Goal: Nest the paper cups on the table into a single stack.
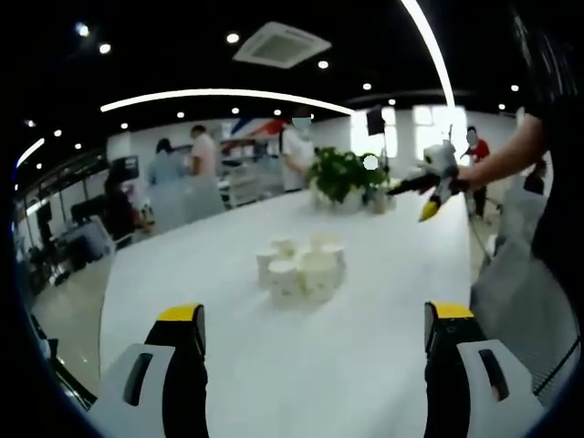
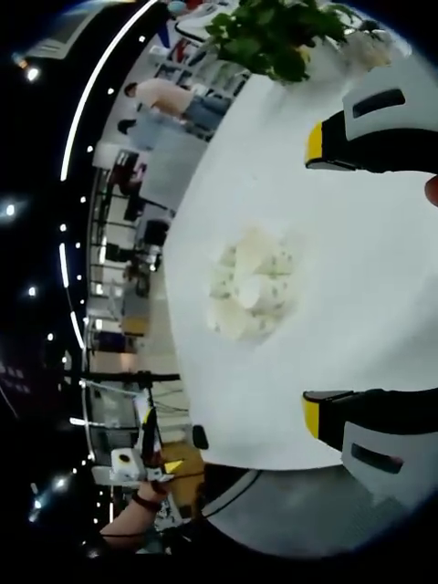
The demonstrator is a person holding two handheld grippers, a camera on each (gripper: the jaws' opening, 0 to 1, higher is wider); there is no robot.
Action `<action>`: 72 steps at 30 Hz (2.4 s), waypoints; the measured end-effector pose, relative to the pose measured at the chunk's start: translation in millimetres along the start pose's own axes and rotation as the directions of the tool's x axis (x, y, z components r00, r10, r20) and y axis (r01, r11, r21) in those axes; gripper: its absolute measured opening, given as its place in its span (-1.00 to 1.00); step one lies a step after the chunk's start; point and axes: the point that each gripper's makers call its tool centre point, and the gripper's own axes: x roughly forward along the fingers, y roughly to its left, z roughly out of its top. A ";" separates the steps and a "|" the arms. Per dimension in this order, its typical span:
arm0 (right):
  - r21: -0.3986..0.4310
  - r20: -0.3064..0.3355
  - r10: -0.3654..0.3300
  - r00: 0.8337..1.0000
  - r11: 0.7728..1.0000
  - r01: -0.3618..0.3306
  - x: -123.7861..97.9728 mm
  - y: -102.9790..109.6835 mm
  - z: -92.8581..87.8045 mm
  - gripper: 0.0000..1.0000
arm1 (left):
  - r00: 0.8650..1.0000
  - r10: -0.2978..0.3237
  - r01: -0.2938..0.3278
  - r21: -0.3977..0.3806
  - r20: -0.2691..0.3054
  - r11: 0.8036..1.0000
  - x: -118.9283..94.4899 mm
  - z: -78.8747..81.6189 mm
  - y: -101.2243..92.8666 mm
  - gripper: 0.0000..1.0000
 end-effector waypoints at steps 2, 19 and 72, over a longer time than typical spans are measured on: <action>-0.008 0.007 0.002 1.000 1.000 -0.002 4.9 -2.9 4.5 0.98 | 1.000 0.001 -0.001 -0.009 0.002 1.000 0.8 -0.3 -1.2 1.00; -0.018 -0.012 0.029 1.000 0.999 -0.029 34.8 -10.3 3.2 0.91 | 1.000 0.014 -0.014 -0.030 0.010 0.999 3.2 -6.3 -12.2 1.00; -0.281 -0.123 0.170 0.978 0.939 -0.199 118.5 -50.5 18.0 0.56 | 1.000 0.017 -0.019 -0.127 -0.017 0.992 14.8 -32.4 -41.3 1.00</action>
